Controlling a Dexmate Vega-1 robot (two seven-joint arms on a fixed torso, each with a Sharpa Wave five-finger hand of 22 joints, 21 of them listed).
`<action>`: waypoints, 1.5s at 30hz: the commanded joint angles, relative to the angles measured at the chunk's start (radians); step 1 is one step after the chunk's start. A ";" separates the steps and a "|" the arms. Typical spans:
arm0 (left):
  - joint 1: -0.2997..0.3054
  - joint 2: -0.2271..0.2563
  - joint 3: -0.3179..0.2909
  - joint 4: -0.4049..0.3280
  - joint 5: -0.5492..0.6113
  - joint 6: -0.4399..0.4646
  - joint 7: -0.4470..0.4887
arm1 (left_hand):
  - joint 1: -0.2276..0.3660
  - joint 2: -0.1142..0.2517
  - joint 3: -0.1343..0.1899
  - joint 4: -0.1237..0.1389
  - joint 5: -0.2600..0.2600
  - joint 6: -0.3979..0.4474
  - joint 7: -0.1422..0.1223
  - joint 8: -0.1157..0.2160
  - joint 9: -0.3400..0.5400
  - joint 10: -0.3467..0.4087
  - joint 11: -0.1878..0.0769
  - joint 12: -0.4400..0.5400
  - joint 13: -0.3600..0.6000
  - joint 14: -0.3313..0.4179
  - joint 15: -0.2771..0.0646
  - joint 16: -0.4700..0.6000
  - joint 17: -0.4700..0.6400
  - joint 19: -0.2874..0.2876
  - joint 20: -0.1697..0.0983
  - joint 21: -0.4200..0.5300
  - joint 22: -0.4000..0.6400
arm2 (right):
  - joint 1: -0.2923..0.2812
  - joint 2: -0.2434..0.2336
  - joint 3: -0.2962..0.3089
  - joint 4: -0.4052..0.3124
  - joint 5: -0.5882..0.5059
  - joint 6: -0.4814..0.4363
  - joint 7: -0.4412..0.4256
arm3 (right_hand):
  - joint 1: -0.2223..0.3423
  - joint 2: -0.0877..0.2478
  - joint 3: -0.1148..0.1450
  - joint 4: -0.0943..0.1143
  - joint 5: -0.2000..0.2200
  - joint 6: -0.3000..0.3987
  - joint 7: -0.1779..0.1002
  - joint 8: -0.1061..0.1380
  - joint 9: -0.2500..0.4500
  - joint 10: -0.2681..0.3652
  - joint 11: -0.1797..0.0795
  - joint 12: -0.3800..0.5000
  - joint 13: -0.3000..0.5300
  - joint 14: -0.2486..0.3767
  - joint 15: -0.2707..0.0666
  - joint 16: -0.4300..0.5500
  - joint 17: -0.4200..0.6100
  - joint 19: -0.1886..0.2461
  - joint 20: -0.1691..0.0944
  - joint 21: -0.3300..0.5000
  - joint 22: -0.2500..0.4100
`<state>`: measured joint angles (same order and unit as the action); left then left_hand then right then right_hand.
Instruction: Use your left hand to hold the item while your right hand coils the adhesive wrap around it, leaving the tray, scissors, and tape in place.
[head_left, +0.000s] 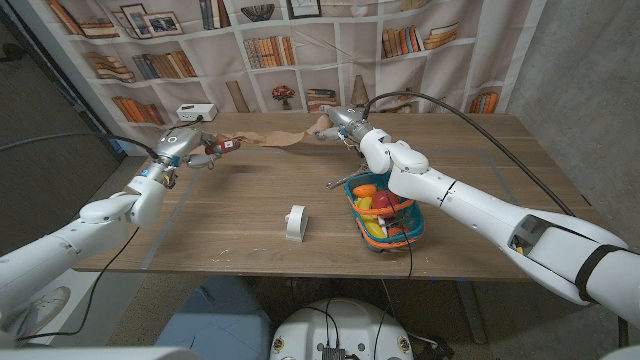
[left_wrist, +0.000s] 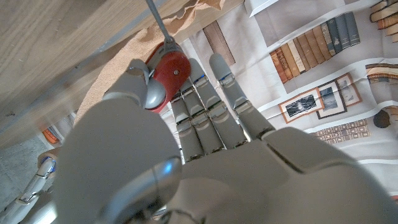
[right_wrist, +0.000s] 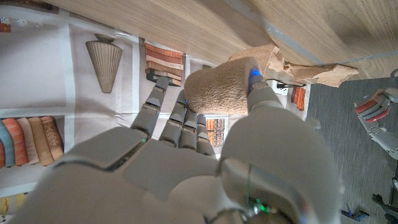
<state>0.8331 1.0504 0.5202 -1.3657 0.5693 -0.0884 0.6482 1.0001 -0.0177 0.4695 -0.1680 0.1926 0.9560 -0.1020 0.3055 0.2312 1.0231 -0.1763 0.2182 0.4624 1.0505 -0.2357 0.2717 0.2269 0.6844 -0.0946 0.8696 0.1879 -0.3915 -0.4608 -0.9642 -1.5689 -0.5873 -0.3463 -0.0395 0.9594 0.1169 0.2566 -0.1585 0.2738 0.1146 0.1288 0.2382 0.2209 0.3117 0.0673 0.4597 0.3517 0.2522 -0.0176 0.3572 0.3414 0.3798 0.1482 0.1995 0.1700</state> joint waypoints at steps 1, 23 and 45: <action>-0.011 -0.011 -0.005 -0.015 -0.003 0.050 -0.008 | 0.173 0.177 0.010 0.005 0.004 0.028 -0.019 0.004 0.007 0.004 -0.002 0.005 0.002 0.006 -0.002 -0.004 0.003 0.006 -0.003 0.006 0.002 | -0.032 -0.034 0.035 -0.063 -0.008 0.013 -0.004 | 0.000 0.005 -0.002 -0.002 0.005 0.009 0.008 -0.003 0.004 0.018 -0.019 0.008 0.005 0.002 -0.002 0.006 0.005 -0.002 -0.001 -0.001 0.003; -0.069 -0.046 0.024 0.001 0.002 0.053 -0.035 | 0.171 0.178 0.016 0.005 0.004 0.025 -0.019 -0.002 0.008 -0.002 -0.001 0.001 0.002 0.002 -0.002 -0.010 -0.001 0.028 -0.010 0.035 0.004 | -0.097 -0.095 0.104 -0.186 -0.012 0.025 0.017 | 0.006 0.000 -0.002 -0.001 0.007 0.023 0.003 -0.007 0.006 0.018 -0.023 0.021 0.015 -0.004 -0.011 0.008 0.015 -0.002 -0.004 -0.002 0.004; -0.120 -0.086 0.051 0.000 0.031 0.058 -0.028 | 0.167 0.175 0.021 0.005 0.004 0.026 -0.018 -0.005 0.009 0.004 0.004 0.005 0.006 0.011 -0.002 -0.009 -0.001 0.041 -0.017 0.054 0.002 | -0.189 -0.151 0.178 -0.303 -0.007 0.037 0.000 | 0.005 -0.006 -0.005 0.001 0.007 0.030 -0.001 -0.009 0.007 0.020 -0.027 0.030 0.023 -0.005 -0.017 0.010 0.021 -0.007 -0.001 -0.003 0.004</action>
<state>0.7441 0.9837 0.5548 -1.3715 0.5837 -0.0222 0.6174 1.0031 -0.0207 0.4748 -0.1709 0.1926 0.9558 -0.1023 0.2964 0.2342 1.0211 -0.1745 0.2157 0.4644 1.0503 -0.2357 0.2623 0.2223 0.7130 -0.1126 0.9139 0.1885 -0.5323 -0.5817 -0.8223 -1.8127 -0.5951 -0.3061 -0.0296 0.9658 0.1036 0.2565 -0.1585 0.2776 0.1378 0.1305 0.2323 0.2257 0.3083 0.0638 0.4838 0.3695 0.2414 -0.0281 0.3603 0.3600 0.3778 0.1463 0.2002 0.1698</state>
